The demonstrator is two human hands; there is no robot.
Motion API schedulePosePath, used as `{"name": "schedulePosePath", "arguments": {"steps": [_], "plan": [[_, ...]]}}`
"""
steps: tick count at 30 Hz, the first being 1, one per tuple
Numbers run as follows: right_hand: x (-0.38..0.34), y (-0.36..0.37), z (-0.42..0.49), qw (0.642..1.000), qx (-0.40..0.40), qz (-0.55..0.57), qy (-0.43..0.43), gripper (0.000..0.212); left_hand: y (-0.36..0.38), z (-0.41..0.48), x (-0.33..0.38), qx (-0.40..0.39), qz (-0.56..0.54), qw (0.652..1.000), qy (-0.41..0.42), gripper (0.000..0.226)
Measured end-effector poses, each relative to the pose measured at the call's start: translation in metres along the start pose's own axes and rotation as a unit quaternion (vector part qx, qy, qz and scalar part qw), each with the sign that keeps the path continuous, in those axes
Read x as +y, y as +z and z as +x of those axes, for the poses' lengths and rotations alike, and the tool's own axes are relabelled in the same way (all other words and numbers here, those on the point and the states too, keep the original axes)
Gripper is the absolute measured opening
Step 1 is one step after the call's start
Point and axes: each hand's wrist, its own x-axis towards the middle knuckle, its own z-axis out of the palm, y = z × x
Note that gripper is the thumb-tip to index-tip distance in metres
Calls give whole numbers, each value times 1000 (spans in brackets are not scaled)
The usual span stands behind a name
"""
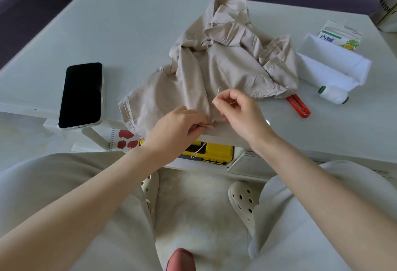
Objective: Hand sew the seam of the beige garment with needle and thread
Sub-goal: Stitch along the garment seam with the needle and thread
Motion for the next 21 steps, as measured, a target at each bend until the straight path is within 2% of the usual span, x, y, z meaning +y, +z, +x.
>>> {"name": "schedulePosePath", "arguments": {"steps": [5, 9, 12, 15, 18, 19, 21], "plan": [[-3, -9, 6, 988, 51, 140, 30, 15, 1, 0, -1, -36, -2, 999, -20, 12], [-7, -9, 4, 959, 14, 279, 49, 16, -1, 2, 7, -122, 29, 989, -79, 48], [-10, -6, 2, 933, -27, 352, 66, 17, -5, 2, 14, -144, -101, 979, -101, 46], [-14, -6, 1, 911, -30, 400, 99, 17, -10, 1, 23, -151, -214, 960, -100, 26], [-15, -9, 5, 893, -23, 430, 128, 18, -18, 1, 30, -157, -325, 925, -121, 17], [-14, -11, 6, 899, -23, 419, 128, 19, -21, 2, 31, -150, -372, 906, -133, 19], [-10, -13, 7, 934, -21, 338, 113, 19, -26, 5, 29, -100, -430, 885, -148, 21]]}}
